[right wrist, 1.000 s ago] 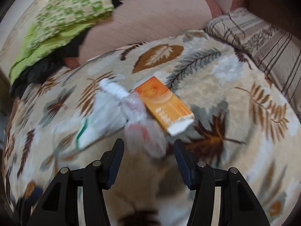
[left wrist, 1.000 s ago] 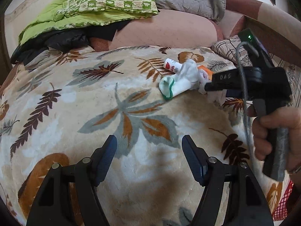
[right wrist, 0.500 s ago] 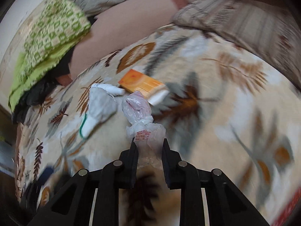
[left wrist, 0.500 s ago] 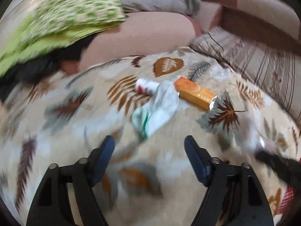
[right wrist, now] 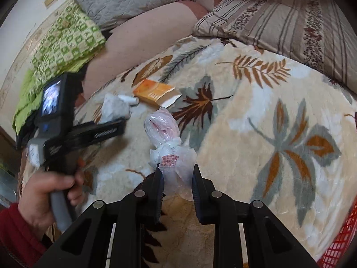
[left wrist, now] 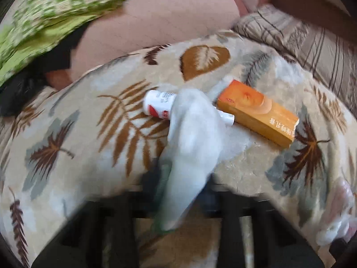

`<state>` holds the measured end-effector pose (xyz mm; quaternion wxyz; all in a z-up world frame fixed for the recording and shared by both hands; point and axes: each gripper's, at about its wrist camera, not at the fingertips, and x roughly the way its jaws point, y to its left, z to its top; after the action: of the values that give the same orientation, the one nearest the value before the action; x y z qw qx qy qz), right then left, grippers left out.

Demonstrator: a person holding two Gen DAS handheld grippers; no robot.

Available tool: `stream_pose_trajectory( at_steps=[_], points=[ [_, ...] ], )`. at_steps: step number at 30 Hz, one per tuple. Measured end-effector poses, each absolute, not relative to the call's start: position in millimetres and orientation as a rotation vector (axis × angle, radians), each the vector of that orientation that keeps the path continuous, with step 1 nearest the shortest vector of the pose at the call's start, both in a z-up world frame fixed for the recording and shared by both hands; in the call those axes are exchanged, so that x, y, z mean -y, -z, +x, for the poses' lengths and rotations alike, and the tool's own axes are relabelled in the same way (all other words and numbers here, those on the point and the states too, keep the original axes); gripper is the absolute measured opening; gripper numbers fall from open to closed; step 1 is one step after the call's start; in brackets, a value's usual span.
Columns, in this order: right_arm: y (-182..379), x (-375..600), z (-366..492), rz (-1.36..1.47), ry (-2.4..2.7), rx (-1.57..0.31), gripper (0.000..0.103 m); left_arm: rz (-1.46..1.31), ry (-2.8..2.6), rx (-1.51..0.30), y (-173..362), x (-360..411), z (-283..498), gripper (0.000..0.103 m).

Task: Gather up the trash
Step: 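Grasp the white green-cuffed glove with the left tool while the right holds the bag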

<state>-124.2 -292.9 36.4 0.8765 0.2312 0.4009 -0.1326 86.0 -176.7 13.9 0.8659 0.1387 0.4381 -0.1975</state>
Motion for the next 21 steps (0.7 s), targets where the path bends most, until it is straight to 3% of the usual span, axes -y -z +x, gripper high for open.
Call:
stream_pose_trajectory(
  at_steps=[13, 21],
  points=[
    [-40, 279, -125, 0.416, 0.274, -0.811, 0.025, 0.114, 0.486, -0.867, -55, 100, -38, 0.011],
    [-41, 252, -116, 0.339, 0.239, -0.793, 0.025, 0.062, 0.463, -0.848, -55, 76, -44, 0.011]
  ],
)
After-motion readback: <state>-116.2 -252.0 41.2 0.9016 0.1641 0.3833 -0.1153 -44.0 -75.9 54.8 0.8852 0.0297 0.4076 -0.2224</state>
